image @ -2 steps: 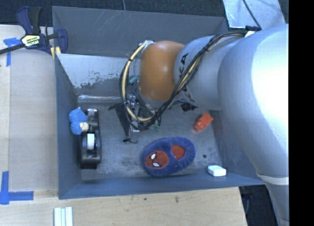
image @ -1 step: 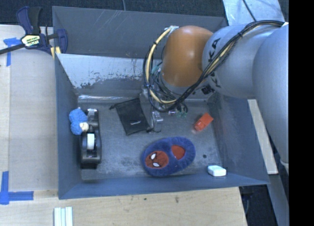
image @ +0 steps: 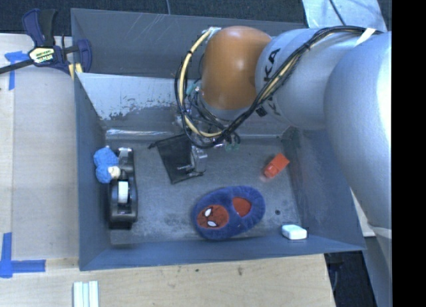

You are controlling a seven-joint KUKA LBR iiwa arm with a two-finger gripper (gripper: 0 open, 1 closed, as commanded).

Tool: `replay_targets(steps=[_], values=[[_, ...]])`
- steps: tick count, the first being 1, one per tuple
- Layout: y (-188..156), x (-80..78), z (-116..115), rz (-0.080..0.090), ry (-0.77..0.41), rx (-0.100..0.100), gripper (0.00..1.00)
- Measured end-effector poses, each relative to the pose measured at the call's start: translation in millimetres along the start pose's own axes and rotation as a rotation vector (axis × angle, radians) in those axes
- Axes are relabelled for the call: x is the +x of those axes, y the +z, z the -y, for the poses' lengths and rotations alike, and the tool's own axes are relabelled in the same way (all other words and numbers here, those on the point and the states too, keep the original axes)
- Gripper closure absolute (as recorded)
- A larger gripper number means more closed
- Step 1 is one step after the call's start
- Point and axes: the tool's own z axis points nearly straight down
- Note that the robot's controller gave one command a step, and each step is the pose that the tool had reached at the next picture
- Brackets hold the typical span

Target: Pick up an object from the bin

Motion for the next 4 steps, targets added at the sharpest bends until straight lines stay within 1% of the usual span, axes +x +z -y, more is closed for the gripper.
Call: replay_targets(steps=[1, 2, 3, 4], values=[[30, 4.2, 7, -0.004, 0.147, 0.0, 0.0], [29, 3.7, 7, -0.002, 0.146, 0.0, 0.0], [28, 2.5, 7, 0.001, 0.147, 0.0, 1.0], [9, 0.9, 8, 0.001, 0.147, 0.001, 1.0]])
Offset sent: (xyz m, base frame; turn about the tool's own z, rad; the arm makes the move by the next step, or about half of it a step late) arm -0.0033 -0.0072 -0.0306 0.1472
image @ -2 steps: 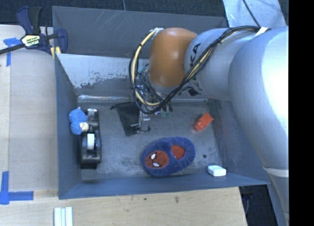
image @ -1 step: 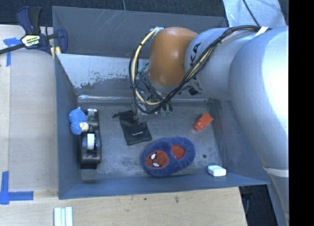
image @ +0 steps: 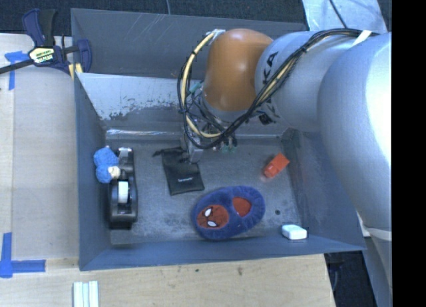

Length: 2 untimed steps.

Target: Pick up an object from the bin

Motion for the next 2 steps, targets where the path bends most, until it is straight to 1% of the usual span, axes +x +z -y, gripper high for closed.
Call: replay_targets(steps=[1, 2], values=[[-41, -2.2, 0, 0.002, 0.0, 0.0, 1.0], [-61, -4.1, 0, 0.001, 0.0, 0.0, 1.0]])
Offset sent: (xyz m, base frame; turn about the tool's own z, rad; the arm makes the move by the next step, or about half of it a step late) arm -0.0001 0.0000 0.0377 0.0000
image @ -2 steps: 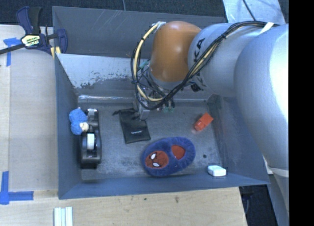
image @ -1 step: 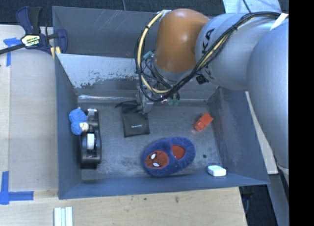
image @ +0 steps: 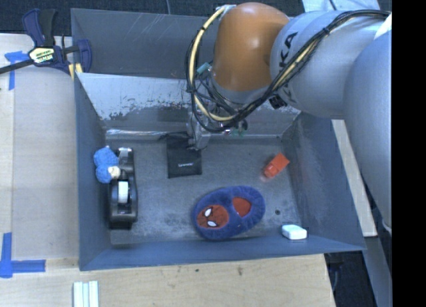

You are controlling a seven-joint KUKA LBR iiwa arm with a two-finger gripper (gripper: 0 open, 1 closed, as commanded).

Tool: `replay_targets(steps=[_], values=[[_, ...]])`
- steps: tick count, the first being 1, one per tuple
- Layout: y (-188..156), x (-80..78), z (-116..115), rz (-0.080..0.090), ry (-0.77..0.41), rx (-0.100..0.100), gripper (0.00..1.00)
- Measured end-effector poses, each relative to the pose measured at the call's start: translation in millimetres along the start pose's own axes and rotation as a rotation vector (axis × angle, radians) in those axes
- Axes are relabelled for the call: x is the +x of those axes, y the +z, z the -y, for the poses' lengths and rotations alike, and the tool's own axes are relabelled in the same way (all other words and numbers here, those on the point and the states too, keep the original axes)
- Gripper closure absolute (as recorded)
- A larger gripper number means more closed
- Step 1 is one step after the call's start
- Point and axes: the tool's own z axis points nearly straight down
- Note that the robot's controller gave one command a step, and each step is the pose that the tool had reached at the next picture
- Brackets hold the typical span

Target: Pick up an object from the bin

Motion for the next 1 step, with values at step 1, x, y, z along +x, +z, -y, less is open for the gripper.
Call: replay_targets(steps=[1], values=[[-50.5, -2.6, -0.2, 0.003, 0.0, 0.0, 1.0]])
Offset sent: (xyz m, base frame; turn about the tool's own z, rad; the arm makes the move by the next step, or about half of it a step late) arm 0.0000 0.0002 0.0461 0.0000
